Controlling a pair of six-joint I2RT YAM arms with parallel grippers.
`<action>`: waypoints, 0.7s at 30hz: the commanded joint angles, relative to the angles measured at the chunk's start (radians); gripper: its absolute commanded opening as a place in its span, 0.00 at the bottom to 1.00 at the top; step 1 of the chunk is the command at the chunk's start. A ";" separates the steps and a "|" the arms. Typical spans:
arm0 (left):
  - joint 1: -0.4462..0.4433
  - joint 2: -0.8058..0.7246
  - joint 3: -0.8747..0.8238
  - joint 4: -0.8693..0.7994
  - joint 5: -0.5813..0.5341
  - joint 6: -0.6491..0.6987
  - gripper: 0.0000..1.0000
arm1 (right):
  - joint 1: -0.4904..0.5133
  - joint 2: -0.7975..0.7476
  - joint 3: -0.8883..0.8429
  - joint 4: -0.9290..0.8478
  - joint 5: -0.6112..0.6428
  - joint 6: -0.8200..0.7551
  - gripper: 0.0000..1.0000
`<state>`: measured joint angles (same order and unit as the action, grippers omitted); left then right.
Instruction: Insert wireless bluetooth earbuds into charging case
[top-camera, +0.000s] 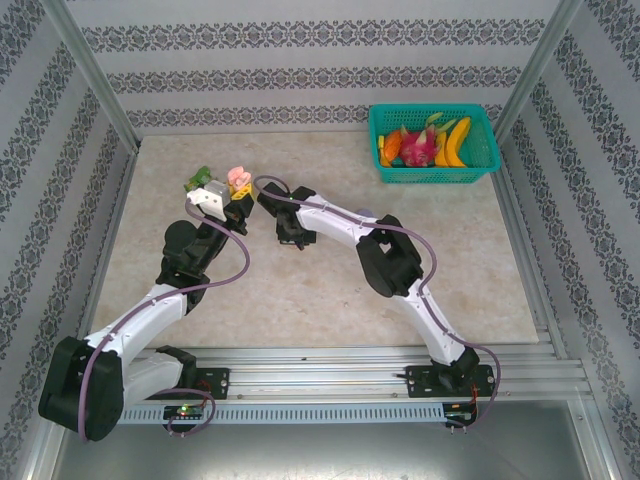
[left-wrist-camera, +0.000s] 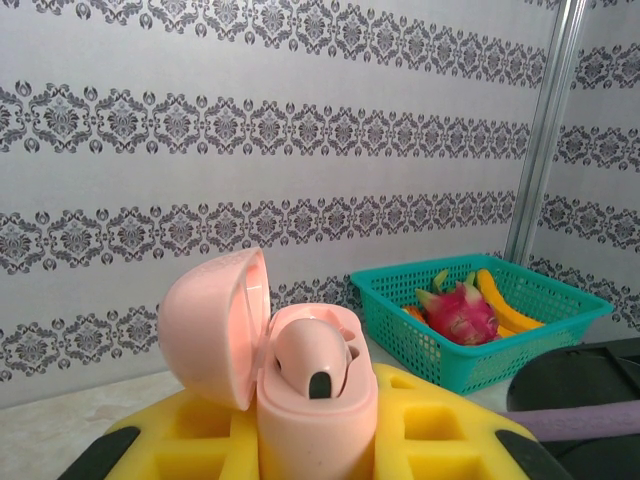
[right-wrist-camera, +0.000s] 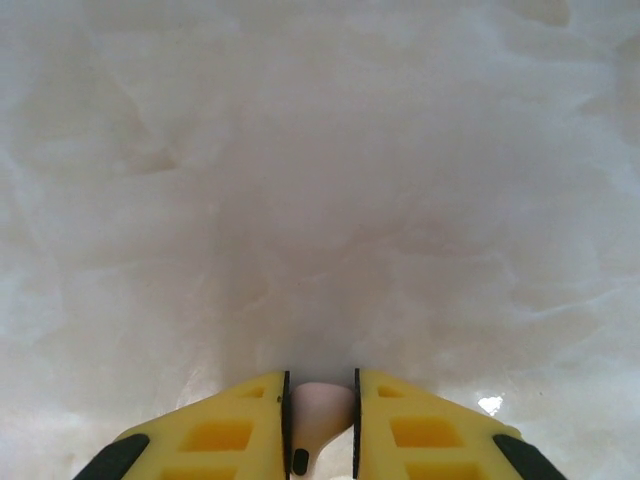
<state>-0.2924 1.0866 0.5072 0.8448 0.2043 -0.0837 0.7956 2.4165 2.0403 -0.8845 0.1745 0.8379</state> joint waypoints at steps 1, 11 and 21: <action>0.013 -0.027 0.005 0.014 -0.002 0.007 0.00 | -0.009 -0.058 -0.085 0.088 -0.023 -0.061 0.20; 0.013 -0.042 -0.015 0.012 -0.006 -0.001 0.00 | -0.040 -0.209 -0.261 0.212 -0.023 -0.078 0.20; 0.013 -0.079 -0.040 -0.016 0.031 -0.002 0.00 | -0.074 -0.370 -0.420 0.315 -0.029 -0.109 0.20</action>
<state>-0.2924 1.0336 0.4828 0.8223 0.2085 -0.0841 0.7345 2.1094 1.6520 -0.6155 0.1452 0.7544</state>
